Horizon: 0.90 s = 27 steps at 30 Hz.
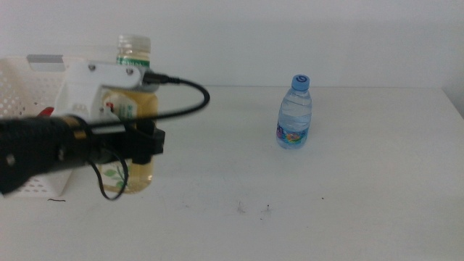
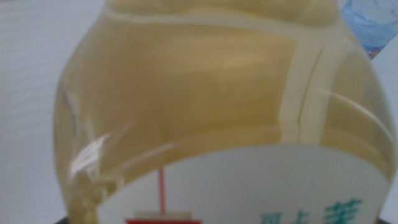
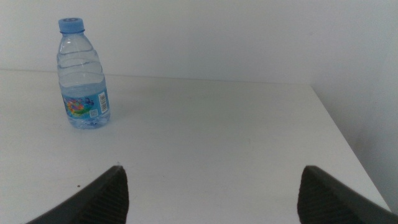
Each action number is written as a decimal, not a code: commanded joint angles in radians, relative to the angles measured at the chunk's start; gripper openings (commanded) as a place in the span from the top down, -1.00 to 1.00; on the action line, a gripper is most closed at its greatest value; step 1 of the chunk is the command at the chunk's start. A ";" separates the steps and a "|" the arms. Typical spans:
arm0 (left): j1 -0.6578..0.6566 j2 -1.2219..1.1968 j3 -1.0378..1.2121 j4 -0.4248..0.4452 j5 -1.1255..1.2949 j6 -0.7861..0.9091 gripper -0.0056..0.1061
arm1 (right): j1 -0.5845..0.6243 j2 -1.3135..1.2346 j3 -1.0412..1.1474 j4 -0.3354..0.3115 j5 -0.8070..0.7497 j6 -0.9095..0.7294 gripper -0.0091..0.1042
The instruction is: Use arms to grab the bottles and put them into the dustbin to the left of the table.
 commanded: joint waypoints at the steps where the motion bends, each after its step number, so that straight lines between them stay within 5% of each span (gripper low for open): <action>1: 0.019 -0.023 -0.087 0.000 0.053 0.017 0.65 | -0.009 -0.004 0.003 -0.005 -0.009 -0.010 -0.80; 13: 0.185 -0.023 -0.349 -0.007 0.301 0.142 0.65 | -0.009 -0.004 0.003 -0.005 -0.009 -0.010 -0.80; 17: 0.335 -0.001 -0.466 -0.013 0.416 0.233 0.65 | -0.009 -0.004 0.003 -0.005 -0.009 -0.010 -0.80; 22: 0.495 0.122 -0.627 -0.127 0.615 0.399 0.65 | -0.009 -0.004 0.003 -0.005 -0.009 -0.010 -0.80; 27: 0.594 0.279 -0.764 -0.154 0.737 0.446 0.65 | -0.009 -0.004 0.003 -0.005 -0.009 -0.010 -0.80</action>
